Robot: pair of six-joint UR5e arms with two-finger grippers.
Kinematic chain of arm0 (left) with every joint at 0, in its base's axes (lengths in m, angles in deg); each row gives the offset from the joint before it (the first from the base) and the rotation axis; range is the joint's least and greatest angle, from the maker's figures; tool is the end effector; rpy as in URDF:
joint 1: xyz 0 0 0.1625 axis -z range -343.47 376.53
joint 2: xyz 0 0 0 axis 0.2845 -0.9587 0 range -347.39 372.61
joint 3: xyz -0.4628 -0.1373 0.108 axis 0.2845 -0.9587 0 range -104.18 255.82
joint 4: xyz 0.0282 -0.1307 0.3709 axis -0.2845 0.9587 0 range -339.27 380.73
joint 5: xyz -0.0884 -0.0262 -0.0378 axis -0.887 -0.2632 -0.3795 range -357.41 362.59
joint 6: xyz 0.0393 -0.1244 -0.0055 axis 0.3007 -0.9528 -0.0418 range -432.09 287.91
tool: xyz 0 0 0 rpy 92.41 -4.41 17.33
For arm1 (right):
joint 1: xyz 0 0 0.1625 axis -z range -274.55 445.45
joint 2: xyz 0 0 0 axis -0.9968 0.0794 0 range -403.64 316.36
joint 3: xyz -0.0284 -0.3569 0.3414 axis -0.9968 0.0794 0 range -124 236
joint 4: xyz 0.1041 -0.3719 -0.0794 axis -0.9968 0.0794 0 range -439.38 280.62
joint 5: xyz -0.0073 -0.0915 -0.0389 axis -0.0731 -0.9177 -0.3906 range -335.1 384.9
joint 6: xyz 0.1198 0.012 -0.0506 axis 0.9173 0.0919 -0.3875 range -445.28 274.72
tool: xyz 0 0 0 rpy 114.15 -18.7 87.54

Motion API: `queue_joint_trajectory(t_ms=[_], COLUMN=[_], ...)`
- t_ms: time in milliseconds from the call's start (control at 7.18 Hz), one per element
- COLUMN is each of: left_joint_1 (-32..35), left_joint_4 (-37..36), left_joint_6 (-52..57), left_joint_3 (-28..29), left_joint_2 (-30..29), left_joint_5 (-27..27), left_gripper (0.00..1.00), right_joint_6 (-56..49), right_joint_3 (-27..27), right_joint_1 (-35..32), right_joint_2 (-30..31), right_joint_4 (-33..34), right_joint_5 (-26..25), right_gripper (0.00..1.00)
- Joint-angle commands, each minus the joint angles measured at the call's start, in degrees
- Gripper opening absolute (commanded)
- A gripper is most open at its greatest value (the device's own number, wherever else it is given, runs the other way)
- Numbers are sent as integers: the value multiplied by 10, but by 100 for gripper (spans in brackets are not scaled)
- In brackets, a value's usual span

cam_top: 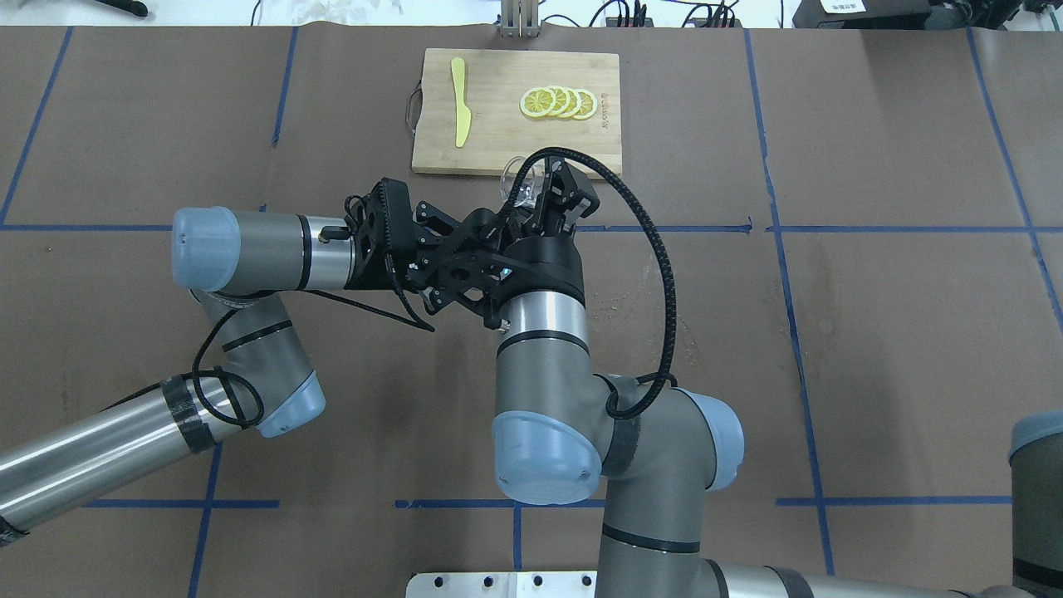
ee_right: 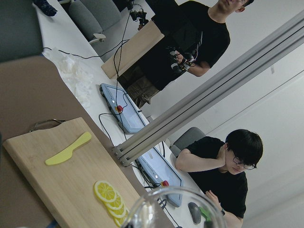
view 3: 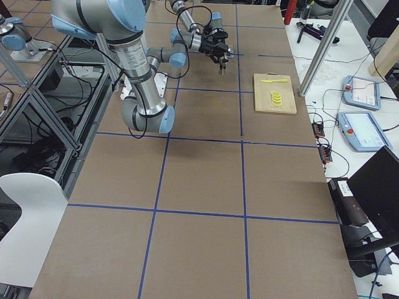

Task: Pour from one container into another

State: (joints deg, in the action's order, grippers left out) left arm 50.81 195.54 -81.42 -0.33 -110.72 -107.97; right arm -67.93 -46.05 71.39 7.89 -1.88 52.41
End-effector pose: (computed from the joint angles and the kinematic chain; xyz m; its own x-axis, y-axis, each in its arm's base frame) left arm 0.5420 -0.4752 0.3254 0.2099 0.9751 -0.0715 0.2412 0.0193 0.9703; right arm -0.5630 -0.3978 0.2020 0.9702 -0.2117 -0.1181 0.1577 0.1815 0.9707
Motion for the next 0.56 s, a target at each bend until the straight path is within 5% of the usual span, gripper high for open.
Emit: queue_joint_trajectory(t_ms=[0,418], left_joint_1=[2,27], left_joint_4=[2,4], left_joint_6=[-1,-10], left_joint_3=[-1,-10], left_joint_2=[2,12], left_joint_5=[0,0], left_gripper=[0,0], right_joint_6=[24,50], right_joint_3=[-36,-36], right_joint_1=[-10,-16], right_joint_2=[26,41], right_joint_4=[-1,-1], right_joint_5=[18,23], right_gripper=[0,0])
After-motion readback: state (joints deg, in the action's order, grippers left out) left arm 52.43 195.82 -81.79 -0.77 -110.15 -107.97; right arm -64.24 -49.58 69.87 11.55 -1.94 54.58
